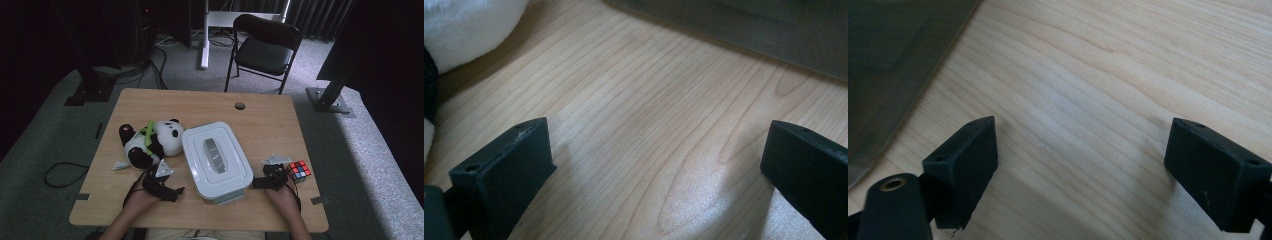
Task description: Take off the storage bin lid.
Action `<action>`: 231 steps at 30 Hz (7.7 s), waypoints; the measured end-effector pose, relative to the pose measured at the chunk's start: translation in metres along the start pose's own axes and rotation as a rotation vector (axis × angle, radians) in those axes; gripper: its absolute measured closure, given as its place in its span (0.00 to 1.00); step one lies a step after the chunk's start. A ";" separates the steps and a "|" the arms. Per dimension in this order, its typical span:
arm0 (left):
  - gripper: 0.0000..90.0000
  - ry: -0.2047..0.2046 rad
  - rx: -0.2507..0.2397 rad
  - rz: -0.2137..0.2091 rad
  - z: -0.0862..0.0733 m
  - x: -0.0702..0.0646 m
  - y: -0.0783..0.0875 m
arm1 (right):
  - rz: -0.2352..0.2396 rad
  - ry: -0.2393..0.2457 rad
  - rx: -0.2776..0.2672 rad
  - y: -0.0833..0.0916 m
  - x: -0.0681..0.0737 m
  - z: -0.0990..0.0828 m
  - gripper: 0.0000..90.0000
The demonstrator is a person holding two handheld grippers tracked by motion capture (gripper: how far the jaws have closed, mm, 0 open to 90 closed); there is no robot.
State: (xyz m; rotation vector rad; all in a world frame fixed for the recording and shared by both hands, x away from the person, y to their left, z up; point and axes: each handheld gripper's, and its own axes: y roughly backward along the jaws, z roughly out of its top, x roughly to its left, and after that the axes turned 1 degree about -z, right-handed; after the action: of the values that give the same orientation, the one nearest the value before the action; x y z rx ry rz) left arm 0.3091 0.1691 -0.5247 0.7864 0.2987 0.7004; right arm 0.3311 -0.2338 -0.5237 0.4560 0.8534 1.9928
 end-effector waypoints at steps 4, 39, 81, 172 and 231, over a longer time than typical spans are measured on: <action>0.01 0.000 -0.001 0.000 0.000 0.000 0.000 | 0.009 -0.024 0.023 0.003 -0.001 0.001 0.15; 0.01 -0.001 0.000 -0.002 0.000 0.000 0.000 | -0.126 -0.102 -0.214 0.103 0.004 0.063 0.17; 0.01 -0.002 -0.001 -0.003 0.000 0.000 0.000 | 0.061 0.068 -0.279 0.081 0.127 0.099 0.28; 0.01 0.001 -0.001 -0.006 0.000 0.000 0.000 | -0.212 -0.208 -0.317 0.082 -0.027 0.114 0.75; 0.01 0.000 0.001 -0.007 0.000 0.000 0.000 | -0.203 -0.371 -0.130 -0.056 -0.071 0.078 0.67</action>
State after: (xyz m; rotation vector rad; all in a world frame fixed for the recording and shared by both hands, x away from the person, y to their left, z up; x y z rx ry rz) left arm 0.3093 0.1692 -0.5248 0.7863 0.3020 0.6943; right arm 0.4495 -0.2427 -0.5087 0.6148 0.5138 1.6940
